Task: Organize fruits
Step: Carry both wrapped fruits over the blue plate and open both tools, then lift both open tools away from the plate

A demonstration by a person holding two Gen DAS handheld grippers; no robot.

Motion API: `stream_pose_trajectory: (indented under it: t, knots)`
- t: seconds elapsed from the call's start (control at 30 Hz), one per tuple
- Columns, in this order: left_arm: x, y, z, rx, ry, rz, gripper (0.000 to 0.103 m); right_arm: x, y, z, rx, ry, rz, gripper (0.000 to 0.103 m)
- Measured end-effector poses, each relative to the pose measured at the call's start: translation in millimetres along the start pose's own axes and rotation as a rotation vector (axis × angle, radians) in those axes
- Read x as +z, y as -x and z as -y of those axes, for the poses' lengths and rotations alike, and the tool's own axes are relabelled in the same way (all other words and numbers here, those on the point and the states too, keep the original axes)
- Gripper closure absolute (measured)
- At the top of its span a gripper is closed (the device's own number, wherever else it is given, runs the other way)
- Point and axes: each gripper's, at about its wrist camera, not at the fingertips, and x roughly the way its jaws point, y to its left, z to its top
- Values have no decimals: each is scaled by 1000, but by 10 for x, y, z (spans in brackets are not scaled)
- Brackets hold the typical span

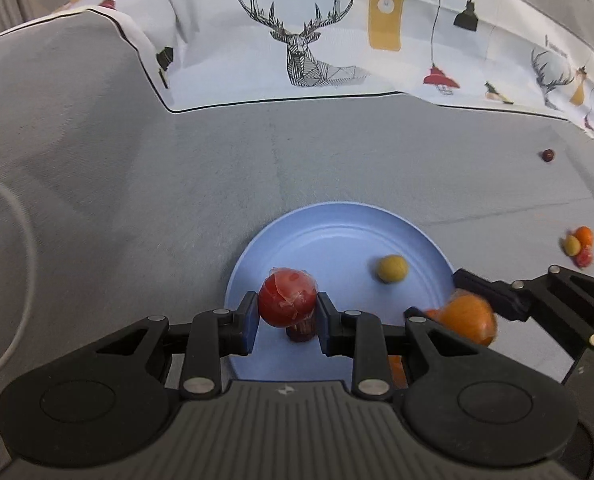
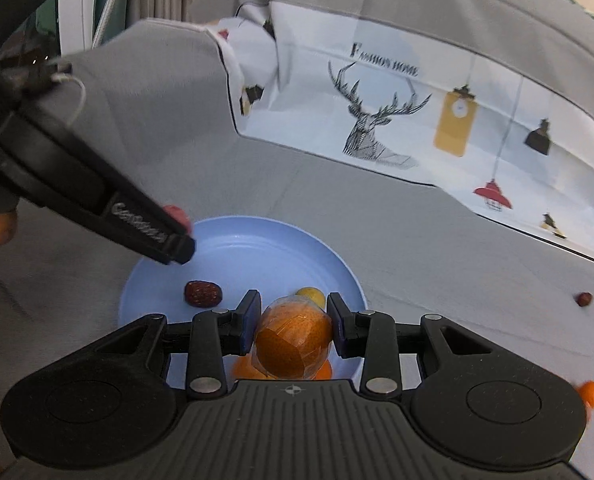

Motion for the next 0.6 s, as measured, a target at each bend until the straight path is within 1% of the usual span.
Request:
stream_pose_trajectory:
  t: [0.07, 0.13, 0.17, 0.2, 0.23, 0.27, 0.37, 0.4, 0.6]
  knots:
    - [36, -107, 14, -12, -17, -2, 69, 18, -158, -17, 6, 15, -17, 65]
    - [62, -164, 8, -32, -24, -2, 48, 43, -301, -40, 16, 40, -46, 63]
    - [82, -171, 5, -41, -26, -9, 23, 51, -345, -50, 16, 45, -63, 52]
    - [103, -145, 2, -43, -25, -6, 7, 58, -365, -45, 0, 34, -77, 30]
    - [110, -90, -2, -43, -26, 9, 4, 64, -355, -33, -14, 16, -89, 20]
    - [104, -8, -10, -39, -28, 31, 1, 66, -313, -21, -23, -8, -101, 13]
    - [12, 222, -13, -18, -41, 38, 1, 8, 4, -30, -12, -60, -90, 12]
    - [-45, 311, -19, -13, -40, 39, 1, -32, 158, -54, -10, -81, -89, 10]
    - [-583, 954, -73, 18, 38, 35, 1, -338, 1075, -37, -9, -229, -83, 7]
